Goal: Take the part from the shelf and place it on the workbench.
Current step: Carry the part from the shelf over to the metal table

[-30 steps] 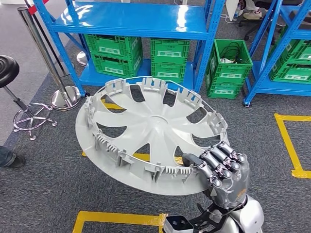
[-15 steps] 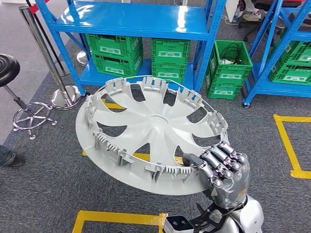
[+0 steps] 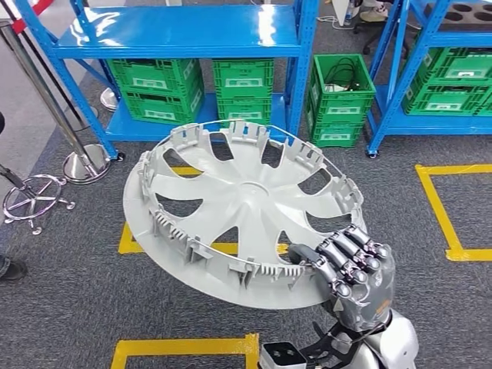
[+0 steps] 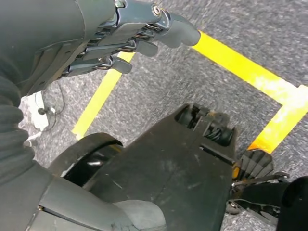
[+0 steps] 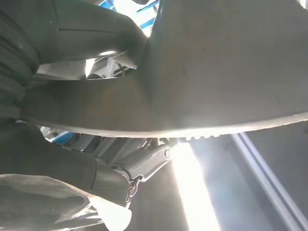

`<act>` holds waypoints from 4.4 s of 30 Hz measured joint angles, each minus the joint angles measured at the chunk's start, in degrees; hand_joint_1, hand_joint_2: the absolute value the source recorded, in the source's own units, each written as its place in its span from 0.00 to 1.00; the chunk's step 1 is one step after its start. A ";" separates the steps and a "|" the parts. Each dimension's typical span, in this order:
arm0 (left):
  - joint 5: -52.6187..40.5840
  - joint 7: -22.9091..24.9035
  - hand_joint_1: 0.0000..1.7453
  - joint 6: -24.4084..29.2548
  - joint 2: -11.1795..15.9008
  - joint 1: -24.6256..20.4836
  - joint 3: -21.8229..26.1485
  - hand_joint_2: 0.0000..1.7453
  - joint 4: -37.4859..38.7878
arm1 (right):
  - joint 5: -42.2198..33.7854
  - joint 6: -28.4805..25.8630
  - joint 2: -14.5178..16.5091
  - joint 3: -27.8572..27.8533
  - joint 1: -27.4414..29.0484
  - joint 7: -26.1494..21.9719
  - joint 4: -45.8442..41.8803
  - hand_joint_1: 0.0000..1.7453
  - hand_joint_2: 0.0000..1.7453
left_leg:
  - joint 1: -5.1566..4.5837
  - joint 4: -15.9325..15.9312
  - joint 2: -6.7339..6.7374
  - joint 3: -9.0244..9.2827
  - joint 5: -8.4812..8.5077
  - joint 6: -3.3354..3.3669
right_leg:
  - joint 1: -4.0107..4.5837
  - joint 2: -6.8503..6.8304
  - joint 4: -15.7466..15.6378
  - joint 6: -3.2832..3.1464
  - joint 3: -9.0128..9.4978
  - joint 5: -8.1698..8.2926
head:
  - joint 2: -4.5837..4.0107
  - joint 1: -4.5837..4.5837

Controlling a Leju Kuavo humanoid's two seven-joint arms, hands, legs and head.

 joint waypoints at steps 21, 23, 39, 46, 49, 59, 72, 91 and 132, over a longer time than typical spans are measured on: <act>0.63 0.53 0.00 0.34 0.19 0.35 0.00 1.00 0.02 | 1.08 0.01 -0.02 0.32 0.09 0.00 0.07 1.00 1.00 | 0.60 -2.00 -1.12 1.60 0.29 1.58 | -0.13 1.25 16.81 2.29 -9.80 -6.17 | 0.00 0.28; 0.78 0.54 0.00 0.36 0.19 0.29 0.00 1.00 0.02 | 1.19 0.01 -0.02 0.33 0.13 0.00 0.08 1.00 1.00 | 0.41 -1.99 0.04 1.69 0.26 1.56 | -0.04 0.35 10.81 2.00 -6.17 -2.86 | 0.00 0.28; 1.64 0.32 0.00 -2.25 1.57 0.22 0.19 1.00 0.09 | 3.16 0.01 0.39 2.17 -0.22 0.00 0.97 1.00 1.00 | 1.07 6.16 -4.66 -1.23 -2.25 -1.14 | 0.02 4.79 -0.36 -0.91 -0.35 0.96 | 0.00 -0.12; 1.72 0.11 0.00 -3.33 1.66 -0.05 0.23 1.00 0.13 | 3.18 -0.01 0.57 2.64 -0.77 0.00 1.21 1.00 1.00 | 1.36 -1.52 -5.77 1.56 0.01 0.44 | -0.26 5.73 1.57 1.42 -3.13 0.36 | -0.01 0.06; 1.58 -0.21 0.00 -3.82 1.67 -0.02 0.24 1.00 0.13 | 3.17 -0.01 0.57 2.74 -1.11 0.00 1.27 1.00 1.00 | 1.20 -1.70 -3.41 1.48 0.14 1.14 | -0.15 1.81 11.55 1.94 -7.98 -4.68 | 0.00 0.33; 0.86 -0.44 0.00 -4.07 1.42 -0.38 0.22 1.00 0.13 | 3.99 -0.01 0.57 2.80 -1.91 0.00 -1.22 1.00 1.00 | 0.29 -1.36 2.54 1.76 -0.35 -0.08 | 0.70 -1.75 0.16 0.35 -1.06 0.59 | -0.01 0.22; 0.42 -0.44 0.00 -4.06 1.34 -0.18 0.20 1.00 0.15 | 4.62 -0.01 0.56 2.89 -2.03 0.00 -3.21 1.00 1.00 | 1.18 -0.09 -7.11 1.66 -0.76 -0.51 | 0.21 6.63 0.53 -0.24 -1.80 1.53 | 0.00 -0.05; 0.43 -0.51 0.00 -3.96 0.79 -0.57 0.15 1.00 0.15 | 3.99 -0.01 0.30 3.04 -1.92 0.00 -4.13 1.00 1.00 | 0.45 -1.19 2.15 2.33 -1.29 -0.47 | 0.60 -1.23 0.22 -0.03 -1.27 0.86 | 0.00 0.41; 0.33 -0.26 0.00 -4.10 0.86 -0.91 0.13 1.00 0.17 | 3.58 0.00 0.20 3.18 -2.37 0.00 -3.58 1.00 1.00 | 1.19 3.35 -5.75 -0.25 -1.63 -0.83 | 0.36 5.98 0.42 -0.89 -1.71 1.58 | -0.01 0.00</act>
